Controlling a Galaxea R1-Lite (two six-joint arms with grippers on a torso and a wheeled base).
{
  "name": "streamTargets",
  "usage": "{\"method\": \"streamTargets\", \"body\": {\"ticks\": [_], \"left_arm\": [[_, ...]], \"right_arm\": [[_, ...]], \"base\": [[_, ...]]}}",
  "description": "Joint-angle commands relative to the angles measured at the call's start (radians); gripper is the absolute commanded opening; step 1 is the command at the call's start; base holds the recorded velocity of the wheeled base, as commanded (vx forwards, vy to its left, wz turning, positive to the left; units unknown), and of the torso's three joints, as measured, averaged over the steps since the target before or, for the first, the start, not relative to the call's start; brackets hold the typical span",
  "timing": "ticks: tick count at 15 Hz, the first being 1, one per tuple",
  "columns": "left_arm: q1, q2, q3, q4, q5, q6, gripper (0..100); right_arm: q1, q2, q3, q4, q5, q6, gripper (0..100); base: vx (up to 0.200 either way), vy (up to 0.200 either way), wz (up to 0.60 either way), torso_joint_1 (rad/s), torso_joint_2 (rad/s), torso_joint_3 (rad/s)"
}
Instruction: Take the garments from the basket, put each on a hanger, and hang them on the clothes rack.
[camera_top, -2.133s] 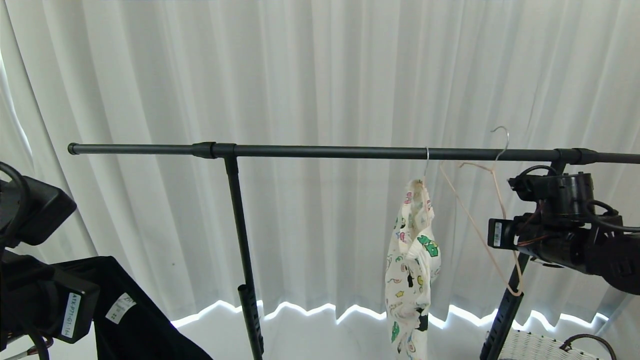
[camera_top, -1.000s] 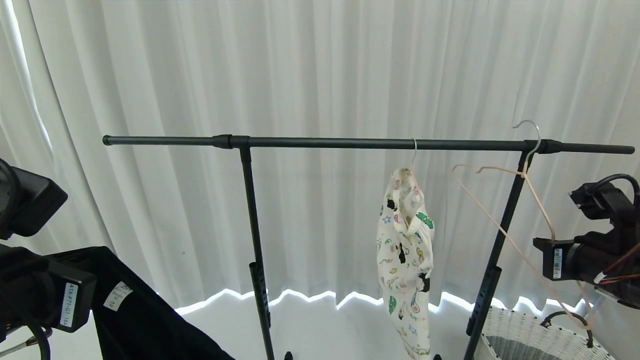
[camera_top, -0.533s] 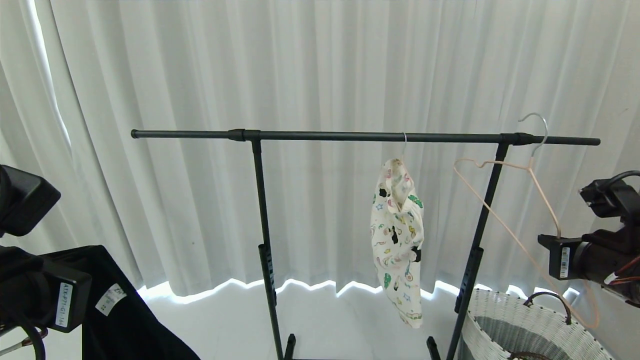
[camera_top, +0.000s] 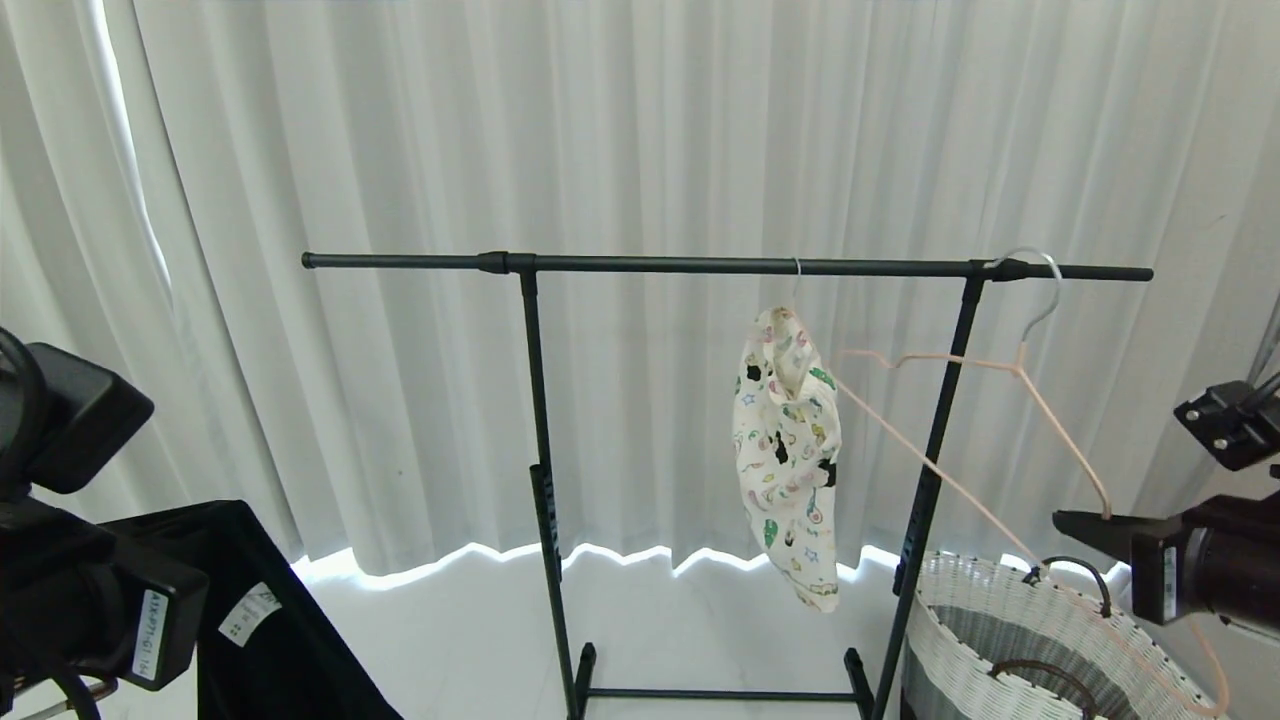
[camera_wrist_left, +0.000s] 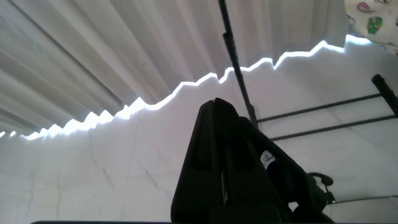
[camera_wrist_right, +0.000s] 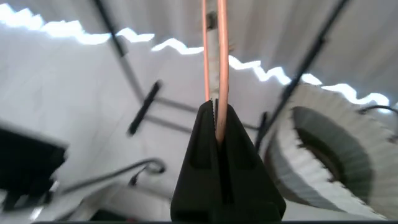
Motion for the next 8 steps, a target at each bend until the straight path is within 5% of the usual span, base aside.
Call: {"method": "streamTargets", "body": {"ticks": [1,5,6,8], "left_arm": [[-0.082,0.016,0.001,0.000,-0.001,-0.004,0],[-0.116,0.138,-0.054,-0.008,0.002,-0.062,0],[-0.115,0.250,-0.120,-0.008,0.028,-0.195,0],[-0.115,0.386,-0.201,-0.006,0.112,-0.323,0]], "right_arm": [[0.070,-0.142,0.012,0.135,0.109,-0.041,0],[0.222,-0.225,0.018,0.293,0.186,-0.094,0],[0.319,-0.226,0.022,0.294,0.186,-0.093,0],[0.414,-0.219,0.019,0.291,0.187,-0.090,0]], "base": [[0.000,0.000,0.00,0.000,0.00,0.000],[0.000,0.000,0.00,0.000,0.00,0.000],[0.000,0.000,0.00,0.000,0.00,0.000],[0.000,0.000,0.00,0.000,0.00,0.000]]}}
